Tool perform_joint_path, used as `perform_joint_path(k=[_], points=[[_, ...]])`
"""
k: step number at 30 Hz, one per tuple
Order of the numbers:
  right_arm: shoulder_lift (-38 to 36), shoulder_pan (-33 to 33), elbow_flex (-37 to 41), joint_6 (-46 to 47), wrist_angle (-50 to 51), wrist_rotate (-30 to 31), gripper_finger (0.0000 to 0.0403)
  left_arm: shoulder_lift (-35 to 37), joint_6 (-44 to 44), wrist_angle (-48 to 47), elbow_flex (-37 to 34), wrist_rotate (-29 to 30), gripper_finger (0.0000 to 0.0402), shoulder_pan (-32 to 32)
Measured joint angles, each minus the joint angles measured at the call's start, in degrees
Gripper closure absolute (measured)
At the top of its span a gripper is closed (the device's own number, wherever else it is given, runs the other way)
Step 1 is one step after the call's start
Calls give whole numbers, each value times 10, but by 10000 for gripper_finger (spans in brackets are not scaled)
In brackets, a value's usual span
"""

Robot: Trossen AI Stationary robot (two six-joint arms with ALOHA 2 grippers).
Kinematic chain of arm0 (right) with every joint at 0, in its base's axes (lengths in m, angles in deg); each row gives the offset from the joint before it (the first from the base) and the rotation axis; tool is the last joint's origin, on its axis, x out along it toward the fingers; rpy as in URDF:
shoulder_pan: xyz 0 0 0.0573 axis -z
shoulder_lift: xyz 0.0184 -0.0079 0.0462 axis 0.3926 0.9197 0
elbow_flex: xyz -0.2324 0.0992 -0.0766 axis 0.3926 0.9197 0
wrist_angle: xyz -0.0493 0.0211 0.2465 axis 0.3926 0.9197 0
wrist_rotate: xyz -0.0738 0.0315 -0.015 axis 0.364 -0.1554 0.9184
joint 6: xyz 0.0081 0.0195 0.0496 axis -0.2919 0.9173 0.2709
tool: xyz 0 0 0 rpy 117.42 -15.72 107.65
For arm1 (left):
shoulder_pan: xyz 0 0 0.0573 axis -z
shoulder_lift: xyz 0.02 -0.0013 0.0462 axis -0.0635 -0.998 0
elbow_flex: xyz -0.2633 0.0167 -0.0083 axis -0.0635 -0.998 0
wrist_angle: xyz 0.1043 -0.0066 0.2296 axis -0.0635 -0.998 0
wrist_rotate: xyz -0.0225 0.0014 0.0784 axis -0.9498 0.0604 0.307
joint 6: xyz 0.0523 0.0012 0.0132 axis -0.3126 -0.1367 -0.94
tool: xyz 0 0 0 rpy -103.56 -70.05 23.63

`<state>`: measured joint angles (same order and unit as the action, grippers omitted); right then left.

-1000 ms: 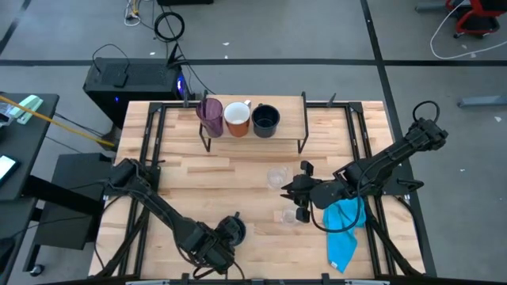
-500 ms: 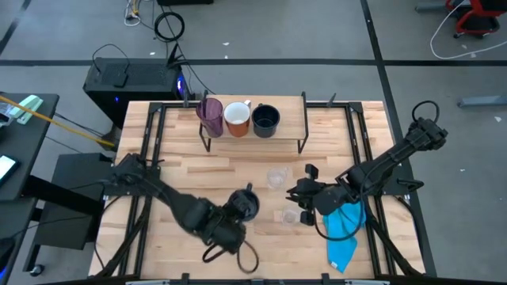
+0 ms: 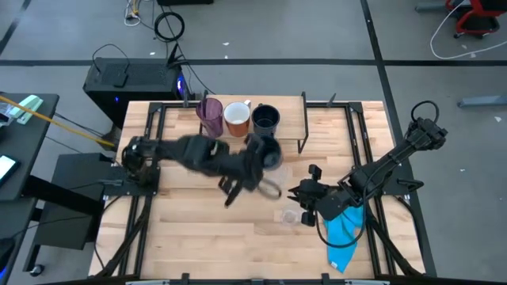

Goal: Stack small to large cups/mugs on shelf
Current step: Put the black mug on the shelf aligned with the other black mug

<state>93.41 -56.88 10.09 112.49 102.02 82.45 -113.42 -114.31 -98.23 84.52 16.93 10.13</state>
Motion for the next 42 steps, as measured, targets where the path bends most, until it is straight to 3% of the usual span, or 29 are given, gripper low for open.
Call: perform_joint_path(k=[7,17,23,33,42], points=[[0,-3,0,7,-2,10,306,6,-40,22,-2,-83,376,-91],[0,-1,0,-70,1,67,306,7,-122,126,-3,-61,376,-141],[0,9,0,-101,1,67,306,7,-175,170,-3,-83,376,-213],[2,73,0,-117,9,72,316,3,-215,205,-4,-209,376,-334],[-67,179,0,-215,18,55,334,3,-239,213,-4,-217,376,-384]])
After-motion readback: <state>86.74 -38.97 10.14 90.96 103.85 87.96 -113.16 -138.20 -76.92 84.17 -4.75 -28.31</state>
